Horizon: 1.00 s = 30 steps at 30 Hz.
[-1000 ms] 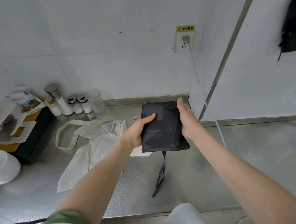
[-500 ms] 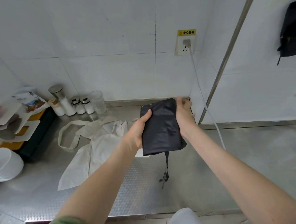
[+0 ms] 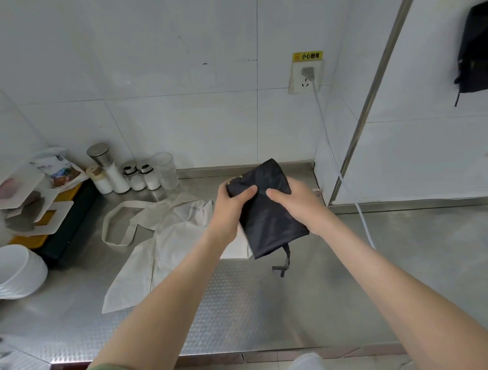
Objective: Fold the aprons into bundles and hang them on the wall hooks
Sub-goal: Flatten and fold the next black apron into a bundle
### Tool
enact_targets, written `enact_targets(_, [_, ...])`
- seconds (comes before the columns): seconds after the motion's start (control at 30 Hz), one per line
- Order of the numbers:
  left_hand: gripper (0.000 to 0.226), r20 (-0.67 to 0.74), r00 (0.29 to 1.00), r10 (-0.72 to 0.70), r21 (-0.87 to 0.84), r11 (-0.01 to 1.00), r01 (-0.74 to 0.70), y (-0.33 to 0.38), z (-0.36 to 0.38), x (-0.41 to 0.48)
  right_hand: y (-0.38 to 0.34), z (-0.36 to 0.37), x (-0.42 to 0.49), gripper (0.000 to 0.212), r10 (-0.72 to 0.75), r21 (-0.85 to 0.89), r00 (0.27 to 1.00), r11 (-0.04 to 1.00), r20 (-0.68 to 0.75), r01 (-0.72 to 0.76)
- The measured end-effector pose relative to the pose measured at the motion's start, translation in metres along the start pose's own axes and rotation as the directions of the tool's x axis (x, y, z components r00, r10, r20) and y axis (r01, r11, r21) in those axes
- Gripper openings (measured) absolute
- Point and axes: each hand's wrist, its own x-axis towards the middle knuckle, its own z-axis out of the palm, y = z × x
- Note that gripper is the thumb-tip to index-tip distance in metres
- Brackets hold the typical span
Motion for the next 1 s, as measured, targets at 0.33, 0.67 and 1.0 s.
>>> enact_targets(0.33, [0.045, 0.337, 0.935, -0.114, 0.801, 0.557, -0.221, 0.056, -0.004, 0.004, -0.002, -0.023, -0.008, 0.014, 0.026, -0.122, 0.959, 0.992, 0.281, 0.009])
enact_targets(0.67, [0.043, 0.086, 0.97, 0.225, 0.567, 0.79, -0.234, 0.031, 0.003, -0.003, 0.014, -0.034, -0.012, 0.023, 0.042, -0.039, 0.983, 0.999, 0.181, -0.036])
enact_targets(1.0, [0.039, 0.171, 0.982, -0.079, 0.473, 0.881, -0.012, 0.031, -0.004, -0.01, 0.013, -0.043, -0.016, 0.022, 0.056, 0.118, 0.949, 0.988, 0.309, -0.097])
